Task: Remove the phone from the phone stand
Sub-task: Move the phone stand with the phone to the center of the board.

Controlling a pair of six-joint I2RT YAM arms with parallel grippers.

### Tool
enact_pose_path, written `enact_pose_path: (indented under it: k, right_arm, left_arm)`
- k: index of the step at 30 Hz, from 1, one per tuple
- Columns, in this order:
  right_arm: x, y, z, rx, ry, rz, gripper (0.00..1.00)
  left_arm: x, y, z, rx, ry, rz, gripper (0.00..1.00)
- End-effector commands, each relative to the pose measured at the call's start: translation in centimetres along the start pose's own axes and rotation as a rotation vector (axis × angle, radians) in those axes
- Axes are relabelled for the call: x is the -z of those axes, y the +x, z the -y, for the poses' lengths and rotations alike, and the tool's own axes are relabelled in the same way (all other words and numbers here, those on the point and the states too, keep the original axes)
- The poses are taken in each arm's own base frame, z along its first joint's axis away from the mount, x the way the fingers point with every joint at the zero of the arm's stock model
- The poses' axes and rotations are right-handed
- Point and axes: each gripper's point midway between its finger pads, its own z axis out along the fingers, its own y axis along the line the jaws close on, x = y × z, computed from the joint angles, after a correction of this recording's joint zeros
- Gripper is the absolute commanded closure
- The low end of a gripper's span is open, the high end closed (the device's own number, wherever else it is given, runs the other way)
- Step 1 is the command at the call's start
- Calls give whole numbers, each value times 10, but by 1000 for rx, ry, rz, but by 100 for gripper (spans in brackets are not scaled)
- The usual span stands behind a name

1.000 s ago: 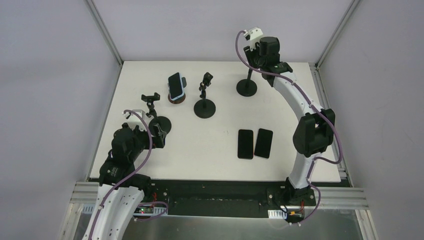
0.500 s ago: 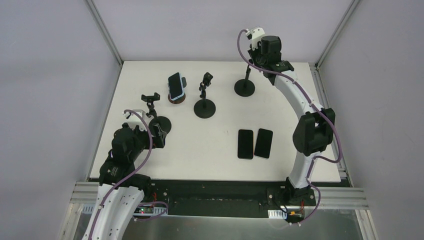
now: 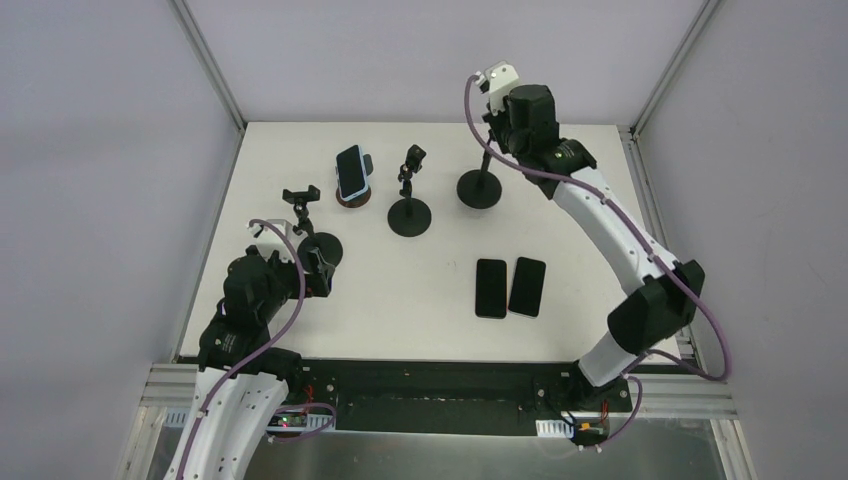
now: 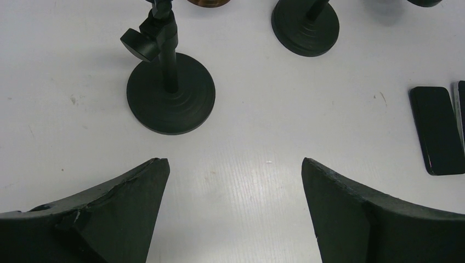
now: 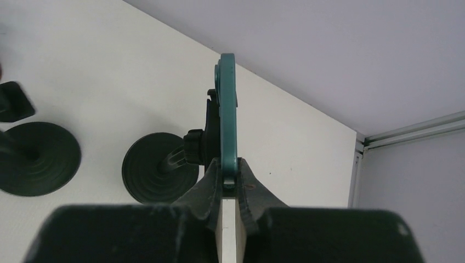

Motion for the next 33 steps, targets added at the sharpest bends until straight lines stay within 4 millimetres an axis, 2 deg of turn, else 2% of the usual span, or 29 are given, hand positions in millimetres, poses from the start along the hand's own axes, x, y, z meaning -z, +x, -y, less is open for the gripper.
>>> enact_pose_path:
  k: [1,7,12,18,21,25,31,33]
  right_arm:
    - [89,-72,12,-10,110,229,100]
    - [146,-50,-48,20,-7,209,100]
    - [185,-27,-90,43,-95,188,100]
    - [224,-17,-130,-113,-225,187,100]
    - [234,-15,-146,-191,-247,176,100]
    - [239,-9,-160,-183,-191,143,100]
    - [235,-2,-170,-266,-72,89,100]
    - [237,0,-174,-304,-77,70,100]
  left_arm:
    - [4,-12,6,21,23,48,4]
    - [6,-16,5,65,8,60,4]
    - [6,-17,19,69,80,31,4]
    - [9,-21,26,75,116,45,1]
    - [10,-23,39,83,189,48,1]
    - [16,-33,69,113,364,102,1]
    - [34,-54,113,9,627,234,1]
    - [42,-53,133,-65,714,264,1]
